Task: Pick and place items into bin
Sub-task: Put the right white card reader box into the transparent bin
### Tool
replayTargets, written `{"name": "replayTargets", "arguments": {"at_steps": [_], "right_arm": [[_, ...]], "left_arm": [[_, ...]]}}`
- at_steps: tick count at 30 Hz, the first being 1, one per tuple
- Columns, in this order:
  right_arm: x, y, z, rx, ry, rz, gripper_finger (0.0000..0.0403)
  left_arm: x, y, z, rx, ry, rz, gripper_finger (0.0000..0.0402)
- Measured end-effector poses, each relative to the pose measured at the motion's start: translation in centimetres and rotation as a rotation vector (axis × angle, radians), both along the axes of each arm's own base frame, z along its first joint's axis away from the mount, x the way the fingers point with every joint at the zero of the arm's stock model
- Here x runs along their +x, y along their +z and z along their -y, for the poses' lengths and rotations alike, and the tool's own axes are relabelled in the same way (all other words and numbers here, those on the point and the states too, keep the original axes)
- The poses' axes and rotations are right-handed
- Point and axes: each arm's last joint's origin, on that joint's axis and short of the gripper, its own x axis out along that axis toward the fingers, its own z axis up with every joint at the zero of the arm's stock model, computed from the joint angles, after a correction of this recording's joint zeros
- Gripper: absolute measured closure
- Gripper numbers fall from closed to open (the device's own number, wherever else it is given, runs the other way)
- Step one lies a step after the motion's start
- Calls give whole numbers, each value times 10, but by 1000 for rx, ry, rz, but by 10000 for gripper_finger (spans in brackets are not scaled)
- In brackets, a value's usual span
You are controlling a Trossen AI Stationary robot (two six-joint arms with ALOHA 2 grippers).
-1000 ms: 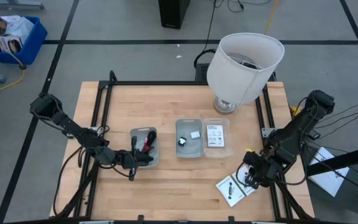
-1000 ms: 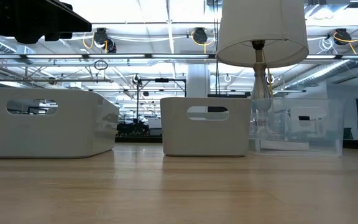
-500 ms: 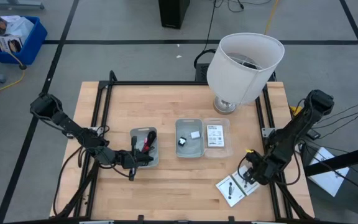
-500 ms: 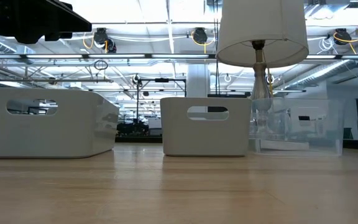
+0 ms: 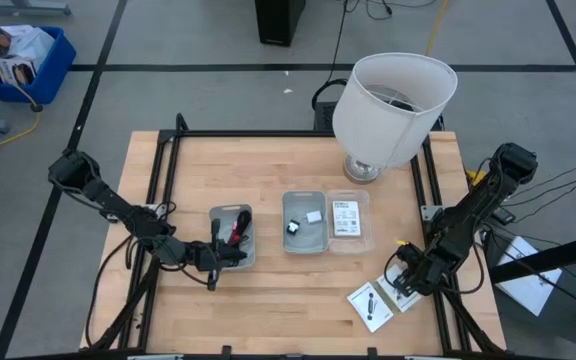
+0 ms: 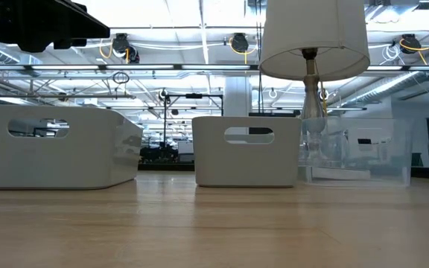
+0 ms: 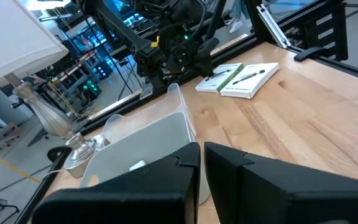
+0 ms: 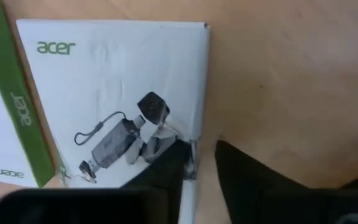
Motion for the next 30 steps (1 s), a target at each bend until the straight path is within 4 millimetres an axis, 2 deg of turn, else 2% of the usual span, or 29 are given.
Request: {"name": "replayTargets", "arguments": {"at_steps": [4, 11, 21, 26, 30], "right_arm": [[-1, -1, 1, -18, 34, 5, 388], [2, 15, 0, -79, 58, 40, 401], [9, 96, 4, -277, 54, 209, 402], [7, 138, 24, -459, -6, 288, 402], [7, 160, 43, -528, -56, 349, 402]], "left_arm": [[0, 0, 0, -7, 1, 0, 371], [0, 0, 0, -8, 1, 0, 371], [0, 0, 0, -8, 0, 1, 371], [0, 0, 0, -2, 0, 1, 371], [0, 0, 0, 9, -2, 1, 371]]}}
